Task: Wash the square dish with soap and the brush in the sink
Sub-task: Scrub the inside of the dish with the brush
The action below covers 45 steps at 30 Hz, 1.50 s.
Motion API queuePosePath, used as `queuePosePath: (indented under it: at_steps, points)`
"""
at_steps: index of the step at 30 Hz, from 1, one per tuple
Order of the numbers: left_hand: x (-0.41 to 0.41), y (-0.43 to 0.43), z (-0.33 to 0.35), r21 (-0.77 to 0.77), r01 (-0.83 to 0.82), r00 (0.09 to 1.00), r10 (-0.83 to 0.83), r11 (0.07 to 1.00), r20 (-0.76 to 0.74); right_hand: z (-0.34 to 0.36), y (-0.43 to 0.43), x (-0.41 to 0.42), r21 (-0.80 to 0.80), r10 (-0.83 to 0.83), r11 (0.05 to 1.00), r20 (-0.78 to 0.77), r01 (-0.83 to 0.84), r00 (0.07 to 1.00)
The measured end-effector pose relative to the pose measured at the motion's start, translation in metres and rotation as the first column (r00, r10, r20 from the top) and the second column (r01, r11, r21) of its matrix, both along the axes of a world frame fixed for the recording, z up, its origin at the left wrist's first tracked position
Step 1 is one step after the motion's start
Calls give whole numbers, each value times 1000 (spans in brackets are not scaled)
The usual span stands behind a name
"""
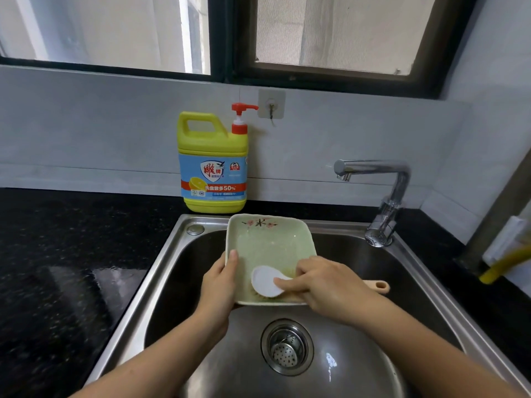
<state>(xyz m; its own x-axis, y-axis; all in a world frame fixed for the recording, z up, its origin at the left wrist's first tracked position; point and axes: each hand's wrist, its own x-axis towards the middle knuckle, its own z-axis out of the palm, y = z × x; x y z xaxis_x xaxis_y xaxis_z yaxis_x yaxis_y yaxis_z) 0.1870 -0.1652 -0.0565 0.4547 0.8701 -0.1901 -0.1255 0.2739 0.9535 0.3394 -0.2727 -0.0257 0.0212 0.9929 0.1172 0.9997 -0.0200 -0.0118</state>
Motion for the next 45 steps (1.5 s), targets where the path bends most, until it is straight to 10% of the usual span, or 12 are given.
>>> queuePosePath:
  at_steps: [11, 21, 45]
  points:
    - [2, 0, -9, -59, 164, 985, -160, 985, 56, 12, -7, 5, 306, -389, 904, 300, 299, 871]
    - [4, -2, -15, -24, 187, 982, -187, 982, 23, 11, -6, -10, 19, 98, 994, 236, -105, 967]
    - [-1, 1, -8, 262, -32, 999, 21, 965, 43, 20, -11, -29, -3, 9, 1000, 90, -8, 996]
